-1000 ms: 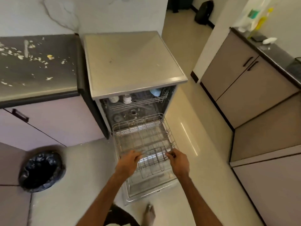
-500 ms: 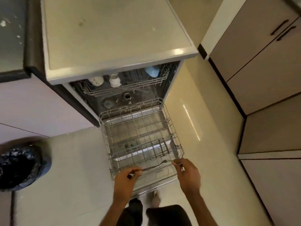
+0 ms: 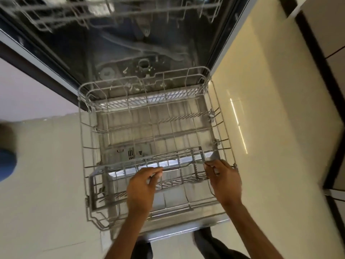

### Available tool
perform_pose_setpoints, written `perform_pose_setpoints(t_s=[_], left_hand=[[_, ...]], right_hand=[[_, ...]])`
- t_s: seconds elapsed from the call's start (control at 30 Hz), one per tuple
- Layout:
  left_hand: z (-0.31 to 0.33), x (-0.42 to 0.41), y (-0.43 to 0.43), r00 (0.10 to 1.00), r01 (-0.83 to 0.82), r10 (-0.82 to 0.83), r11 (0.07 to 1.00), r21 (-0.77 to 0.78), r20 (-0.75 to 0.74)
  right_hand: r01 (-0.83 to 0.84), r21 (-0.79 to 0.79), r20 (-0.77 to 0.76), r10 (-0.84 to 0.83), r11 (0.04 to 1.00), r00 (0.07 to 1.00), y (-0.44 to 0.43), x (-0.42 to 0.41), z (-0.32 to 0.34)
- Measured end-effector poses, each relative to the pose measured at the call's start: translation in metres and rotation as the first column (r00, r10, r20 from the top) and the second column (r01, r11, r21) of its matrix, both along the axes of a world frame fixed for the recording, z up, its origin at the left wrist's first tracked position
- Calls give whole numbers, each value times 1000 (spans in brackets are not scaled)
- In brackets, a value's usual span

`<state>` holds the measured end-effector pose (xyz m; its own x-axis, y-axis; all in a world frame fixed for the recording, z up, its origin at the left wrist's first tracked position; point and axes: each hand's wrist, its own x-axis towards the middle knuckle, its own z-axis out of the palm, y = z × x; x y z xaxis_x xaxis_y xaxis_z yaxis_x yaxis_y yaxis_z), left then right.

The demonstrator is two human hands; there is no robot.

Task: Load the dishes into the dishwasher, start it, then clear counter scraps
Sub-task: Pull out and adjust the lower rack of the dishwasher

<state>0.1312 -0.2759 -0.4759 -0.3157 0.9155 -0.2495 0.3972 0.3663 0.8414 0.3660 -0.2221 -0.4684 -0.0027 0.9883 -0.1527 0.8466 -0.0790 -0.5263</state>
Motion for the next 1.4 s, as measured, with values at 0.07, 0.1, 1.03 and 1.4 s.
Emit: perform_pose_setpoints(t_s=[0.07, 0.1, 1.03, 1.4], left_hand=[[-18, 1, 9, 1000, 17, -17, 1000, -2, -17], [-32, 5, 10, 999, 14, -14, 1000, 0, -32], [-82, 9, 25, 851, 173, -107, 982, 81, -514], [-90, 5, 24, 718, 294, -139, 949, 117, -682]], right_hand=[[-2, 10, -7, 2, 1000, 1000, 10, 5, -21], [-18, 14, -7, 18, 1000, 1000, 12, 8, -38], [-204, 108, 74, 197, 973, 978, 32, 11, -89], [-237, 138, 154, 216, 962, 964, 32, 8, -88]])
